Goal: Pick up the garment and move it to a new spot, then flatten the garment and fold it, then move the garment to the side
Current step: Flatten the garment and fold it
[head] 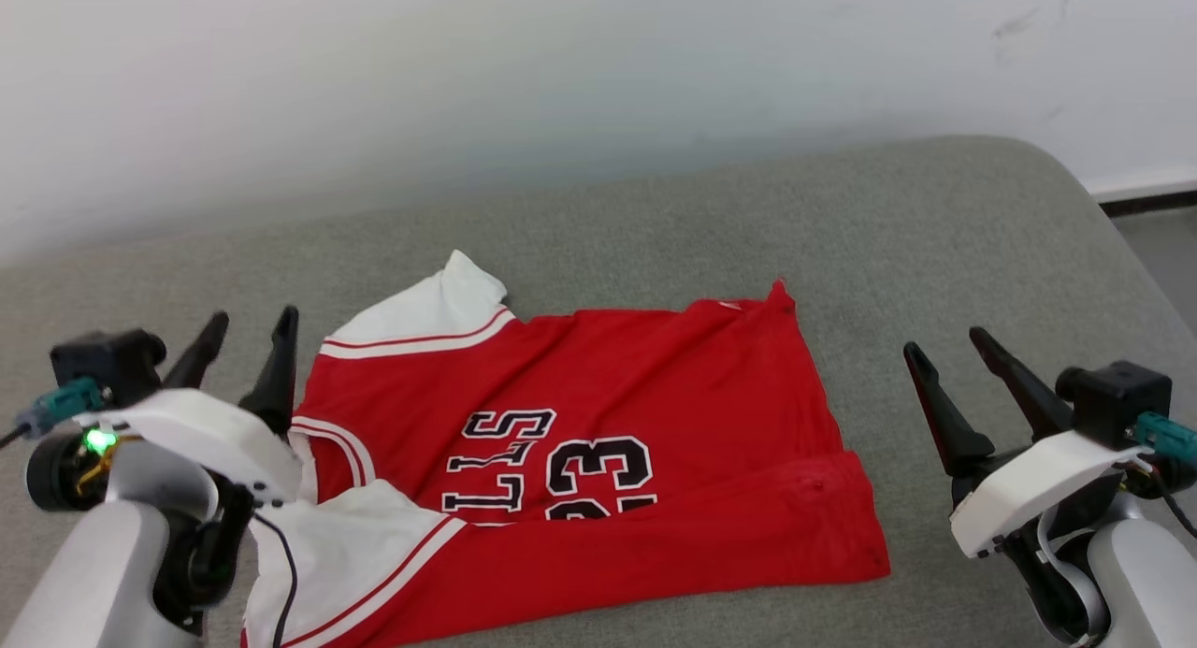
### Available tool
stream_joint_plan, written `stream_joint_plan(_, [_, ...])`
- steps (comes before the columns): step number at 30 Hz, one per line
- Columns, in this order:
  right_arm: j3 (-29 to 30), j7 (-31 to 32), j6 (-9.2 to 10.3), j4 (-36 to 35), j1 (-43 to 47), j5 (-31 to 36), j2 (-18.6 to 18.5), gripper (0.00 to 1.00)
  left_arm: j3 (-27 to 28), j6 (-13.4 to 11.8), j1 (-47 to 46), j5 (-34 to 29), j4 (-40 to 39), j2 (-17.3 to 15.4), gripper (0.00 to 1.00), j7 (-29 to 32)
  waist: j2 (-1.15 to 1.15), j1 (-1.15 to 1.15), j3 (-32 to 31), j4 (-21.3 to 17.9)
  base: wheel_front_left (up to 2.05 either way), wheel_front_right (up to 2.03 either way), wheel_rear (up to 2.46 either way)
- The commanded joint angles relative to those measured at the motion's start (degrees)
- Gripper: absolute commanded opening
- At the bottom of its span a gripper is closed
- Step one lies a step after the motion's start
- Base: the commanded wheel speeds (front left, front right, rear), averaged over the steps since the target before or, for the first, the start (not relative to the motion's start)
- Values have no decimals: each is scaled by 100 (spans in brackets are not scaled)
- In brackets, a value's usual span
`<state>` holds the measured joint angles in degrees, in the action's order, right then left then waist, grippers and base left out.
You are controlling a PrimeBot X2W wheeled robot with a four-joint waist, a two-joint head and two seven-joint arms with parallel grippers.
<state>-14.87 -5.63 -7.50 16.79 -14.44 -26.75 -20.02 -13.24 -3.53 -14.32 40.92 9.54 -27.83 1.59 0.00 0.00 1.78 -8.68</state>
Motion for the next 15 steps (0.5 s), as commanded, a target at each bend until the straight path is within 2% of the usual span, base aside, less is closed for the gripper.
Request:
stream_joint_plan(1, [28,-29,2,-150,-88,69,76,100,11,-48,-231,-62,25,-23,100,11,0,0,303,-233,0,0,0])
stream_joint_plan(10, [304,-83,2,-829,-370,303,399,100,-25,302,-1887,-70,577,-327,100,542,0,0,1507,-728,0,0,0])
stream_joint_plan(15, [345,-84,2,-992,-507,324,513,100,-212,638,-2762,114,1028,-543,100,1468,0,0,2003,-894,0,0,0])
